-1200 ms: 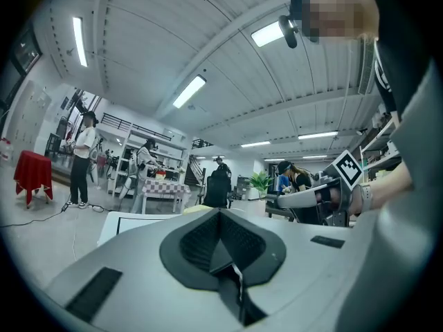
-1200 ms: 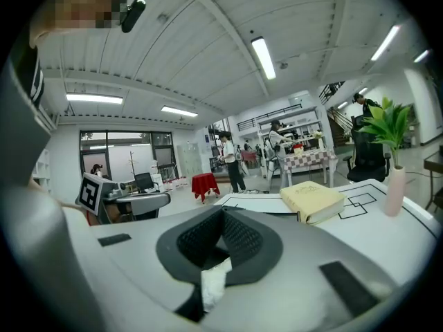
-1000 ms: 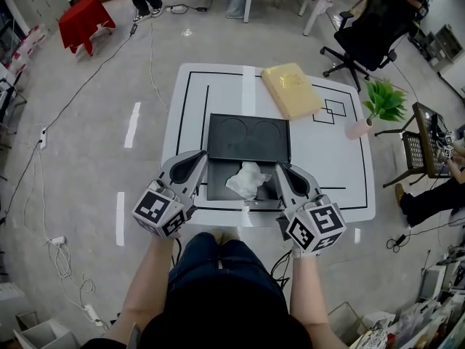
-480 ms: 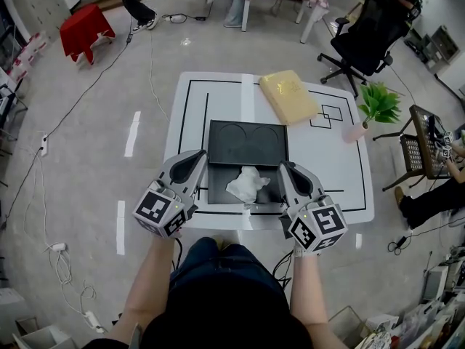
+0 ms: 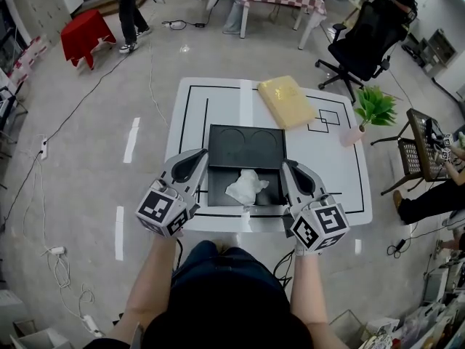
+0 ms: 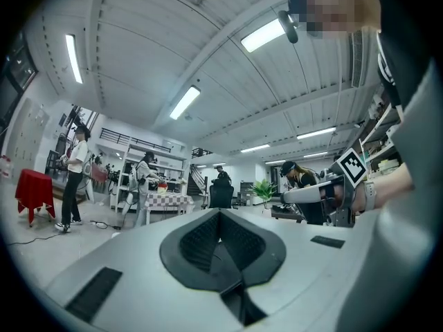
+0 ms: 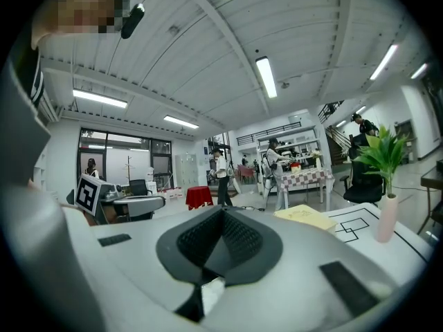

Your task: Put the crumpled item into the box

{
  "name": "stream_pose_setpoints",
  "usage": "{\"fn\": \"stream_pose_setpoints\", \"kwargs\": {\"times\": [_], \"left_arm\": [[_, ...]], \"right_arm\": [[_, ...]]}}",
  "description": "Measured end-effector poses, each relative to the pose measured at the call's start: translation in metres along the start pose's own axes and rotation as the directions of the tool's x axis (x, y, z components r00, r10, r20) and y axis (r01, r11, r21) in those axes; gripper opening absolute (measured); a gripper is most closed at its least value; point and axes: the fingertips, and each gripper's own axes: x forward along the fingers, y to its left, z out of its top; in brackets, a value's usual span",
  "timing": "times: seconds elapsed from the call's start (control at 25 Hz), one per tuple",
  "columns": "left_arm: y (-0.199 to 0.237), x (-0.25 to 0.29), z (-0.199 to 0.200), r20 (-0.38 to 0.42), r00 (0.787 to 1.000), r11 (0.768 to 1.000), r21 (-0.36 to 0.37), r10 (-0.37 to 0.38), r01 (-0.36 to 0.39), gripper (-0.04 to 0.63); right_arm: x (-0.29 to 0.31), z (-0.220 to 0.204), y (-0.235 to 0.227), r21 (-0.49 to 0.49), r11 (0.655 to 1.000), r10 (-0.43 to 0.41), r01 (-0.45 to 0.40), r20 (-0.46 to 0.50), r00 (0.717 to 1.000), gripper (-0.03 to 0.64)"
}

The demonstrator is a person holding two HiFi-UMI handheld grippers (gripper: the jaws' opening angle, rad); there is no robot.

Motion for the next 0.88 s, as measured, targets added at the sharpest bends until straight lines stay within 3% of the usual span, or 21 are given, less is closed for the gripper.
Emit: {"fn": "stream_pose_setpoints", "kwargs": {"times": [0.88], "left_arm": [[0.0059,-0.0024,0.004,0.019,1.0,1.0,-0.009,0.018,-0.017,0.003]], "right_arm": [[0.0022,0.0033,0.0014,-0.013,1.0,0.004,-0.004,0.009,1.0,0.005]]}}
